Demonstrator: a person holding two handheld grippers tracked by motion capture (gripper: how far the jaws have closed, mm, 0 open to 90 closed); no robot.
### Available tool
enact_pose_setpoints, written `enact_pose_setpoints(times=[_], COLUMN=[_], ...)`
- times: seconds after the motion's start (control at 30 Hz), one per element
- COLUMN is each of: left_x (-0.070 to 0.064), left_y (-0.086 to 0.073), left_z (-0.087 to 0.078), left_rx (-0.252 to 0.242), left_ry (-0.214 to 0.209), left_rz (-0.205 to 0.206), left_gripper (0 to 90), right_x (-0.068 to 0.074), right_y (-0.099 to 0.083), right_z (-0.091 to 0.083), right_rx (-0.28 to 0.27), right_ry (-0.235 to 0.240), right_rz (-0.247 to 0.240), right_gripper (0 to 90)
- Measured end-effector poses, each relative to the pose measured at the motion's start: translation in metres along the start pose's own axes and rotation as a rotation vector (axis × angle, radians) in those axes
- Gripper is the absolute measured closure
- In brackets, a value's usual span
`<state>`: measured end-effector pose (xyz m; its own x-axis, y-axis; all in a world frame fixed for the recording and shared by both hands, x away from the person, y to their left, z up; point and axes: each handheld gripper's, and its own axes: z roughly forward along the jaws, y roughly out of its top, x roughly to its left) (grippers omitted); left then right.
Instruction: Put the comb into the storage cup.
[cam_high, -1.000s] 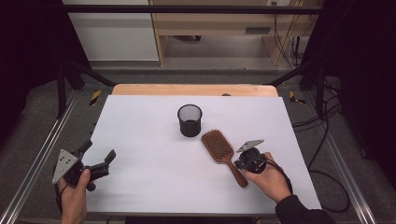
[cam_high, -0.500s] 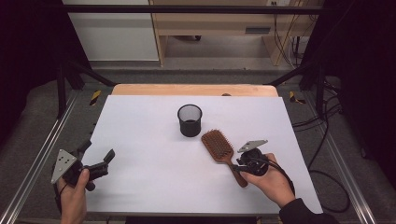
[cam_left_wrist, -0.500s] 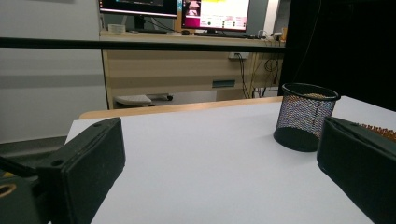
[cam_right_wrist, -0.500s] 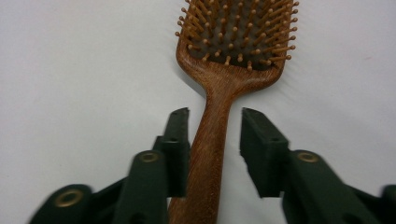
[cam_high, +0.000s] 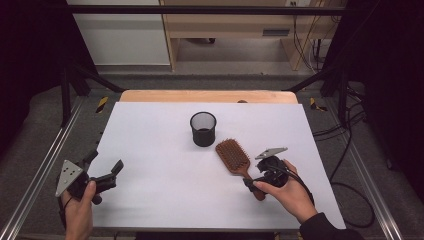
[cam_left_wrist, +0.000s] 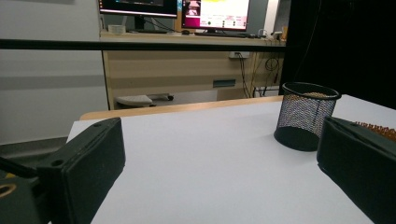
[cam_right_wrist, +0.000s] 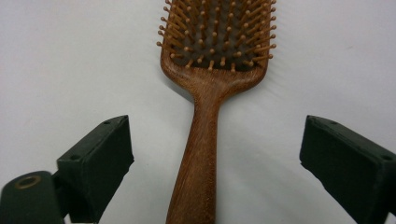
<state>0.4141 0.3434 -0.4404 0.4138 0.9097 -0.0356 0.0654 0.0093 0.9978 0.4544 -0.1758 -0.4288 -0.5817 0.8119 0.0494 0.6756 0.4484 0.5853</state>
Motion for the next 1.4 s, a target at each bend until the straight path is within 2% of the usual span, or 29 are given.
enact_pose_setpoints(times=[0.13, 0.4, 0.63, 0.8, 0.93, 1.17, 1.4], left_x=[0.0, -0.001, -0.001, 0.0, -0.001, -0.001, -0.002], left_y=[0.0, 0.001, 0.002, 0.002, 0.002, 0.003, 0.002], left_z=[0.001, 0.001, 0.0, 0.0, 0.001, 0.001, 0.003], left_rx=[0.002, -0.003, -0.006, -0.013, -0.009, -0.01, -0.007], left_ry=[-0.005, -0.004, -0.011, -0.011, -0.016, -0.012, -0.025], left_rz=[0.005, 0.002, -0.002, -0.011, -0.002, 0.005, 0.008], left_gripper=[1.5, 1.5, 1.4, 1.5, 1.5, 1.5, 1.5], right_x=[0.001, 0.004, 0.008, 0.009, 0.007, 0.005, 0.007], right_y=[0.0, 0.004, 0.007, 0.011, 0.014, 0.015, 0.013], right_z=[0.006, 0.02, 0.034, 0.037, 0.038, 0.039, 0.041], right_rx=[0.02, 0.045, 0.073, 0.1, 0.089, 0.095, 0.099], right_ry=[-0.001, 0.006, 0.002, 0.013, 0.02, 0.009, -0.004], right_rz=[0.001, 0.044, 0.055, 0.09, 0.114, 0.129, 0.11], right_gripper=[9.1, 8.0, 8.6, 10.0, 11.2, 23.4, 37.9])
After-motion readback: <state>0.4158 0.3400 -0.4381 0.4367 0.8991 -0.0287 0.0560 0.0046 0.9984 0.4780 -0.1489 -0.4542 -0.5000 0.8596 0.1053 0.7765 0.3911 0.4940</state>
